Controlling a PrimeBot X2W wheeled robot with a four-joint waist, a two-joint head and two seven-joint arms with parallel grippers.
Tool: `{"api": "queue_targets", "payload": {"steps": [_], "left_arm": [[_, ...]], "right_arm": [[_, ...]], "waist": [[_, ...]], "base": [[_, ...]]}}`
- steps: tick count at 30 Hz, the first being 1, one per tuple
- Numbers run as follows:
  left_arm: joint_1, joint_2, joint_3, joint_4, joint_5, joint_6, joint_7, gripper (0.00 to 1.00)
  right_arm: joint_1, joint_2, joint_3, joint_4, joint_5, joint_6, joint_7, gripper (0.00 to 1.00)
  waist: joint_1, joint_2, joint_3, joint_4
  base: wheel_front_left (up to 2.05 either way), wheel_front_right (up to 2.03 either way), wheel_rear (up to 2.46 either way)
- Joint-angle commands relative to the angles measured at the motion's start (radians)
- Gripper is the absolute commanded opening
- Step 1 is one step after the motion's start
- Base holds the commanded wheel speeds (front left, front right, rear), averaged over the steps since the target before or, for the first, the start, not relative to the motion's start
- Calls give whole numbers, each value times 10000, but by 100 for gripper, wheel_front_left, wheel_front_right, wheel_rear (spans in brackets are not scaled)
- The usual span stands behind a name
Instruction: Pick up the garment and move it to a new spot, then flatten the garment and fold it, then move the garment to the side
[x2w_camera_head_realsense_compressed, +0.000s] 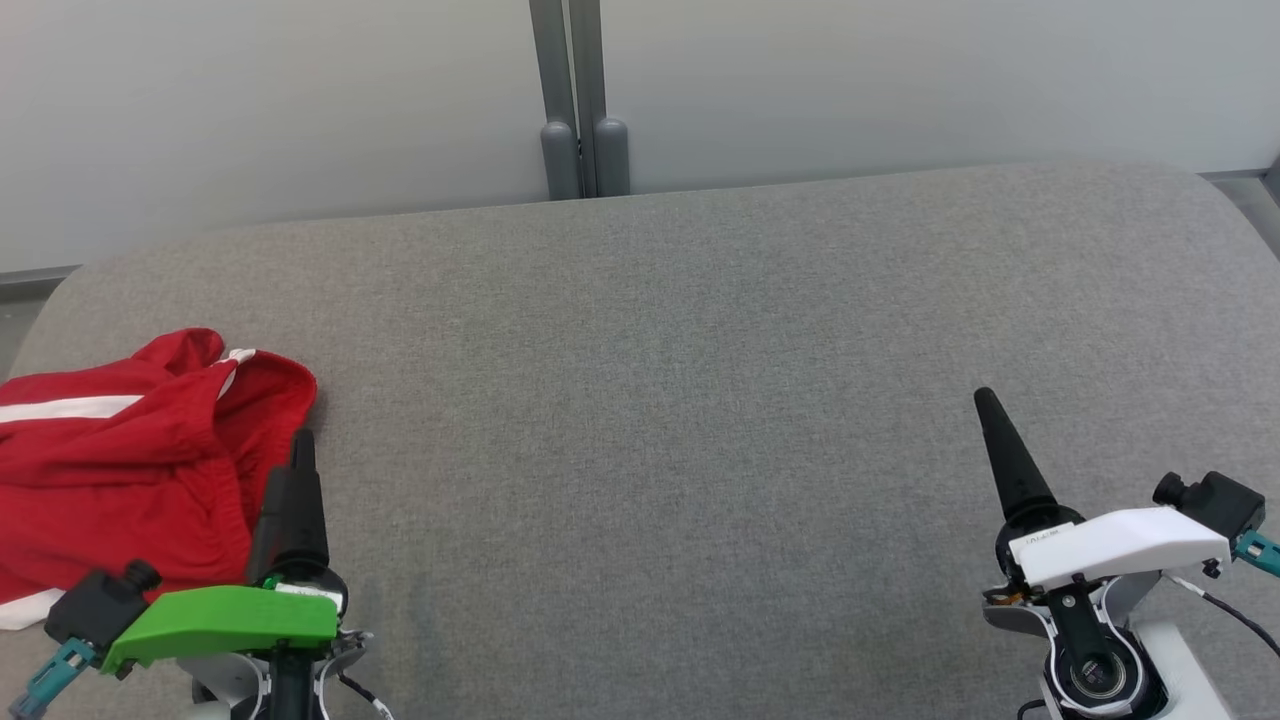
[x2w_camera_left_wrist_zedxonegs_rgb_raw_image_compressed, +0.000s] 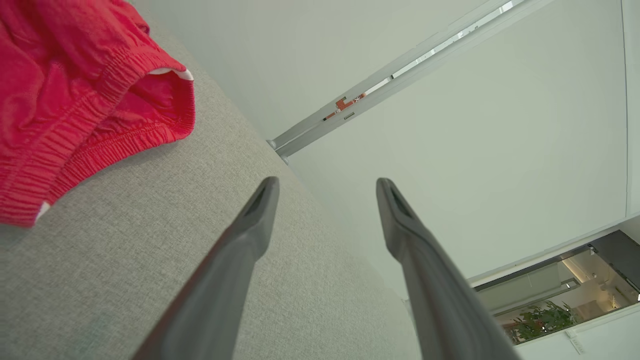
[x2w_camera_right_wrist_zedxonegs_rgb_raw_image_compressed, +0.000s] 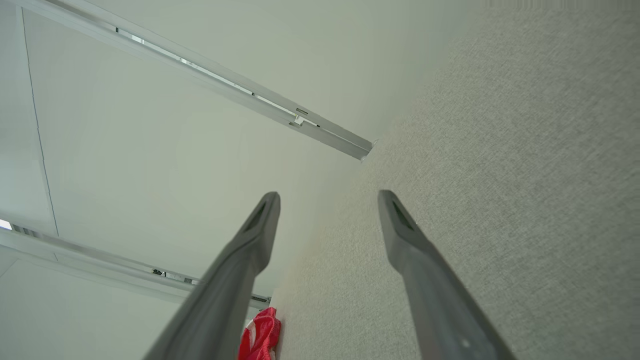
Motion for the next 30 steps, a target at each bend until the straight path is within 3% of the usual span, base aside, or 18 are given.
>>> {"api": "queue_targets", "payload": {"steps": [1, 13, 30], "left_arm": [[-175, 65, -66, -163, 548, 11, -100, 100], [-235, 76, -400, -187, 3323, 660, -479, 100], [-275, 90, -761, -222, 5000, 912, -954, 100]], "right_arm": [[-213, -33, -10, -169, -466, 6, -111, 100], [-362, 34, -265, 76, -3625, 7, -490, 100], [-434, 237, -221, 493, -6023, 8, -970, 100]], "waist": [[0, -1, 7, 5], [0, -1, 69, 62], [0, -1, 91, 136]], "base": [[0, 0, 0], [0, 0, 0], [0, 0, 0]]}}
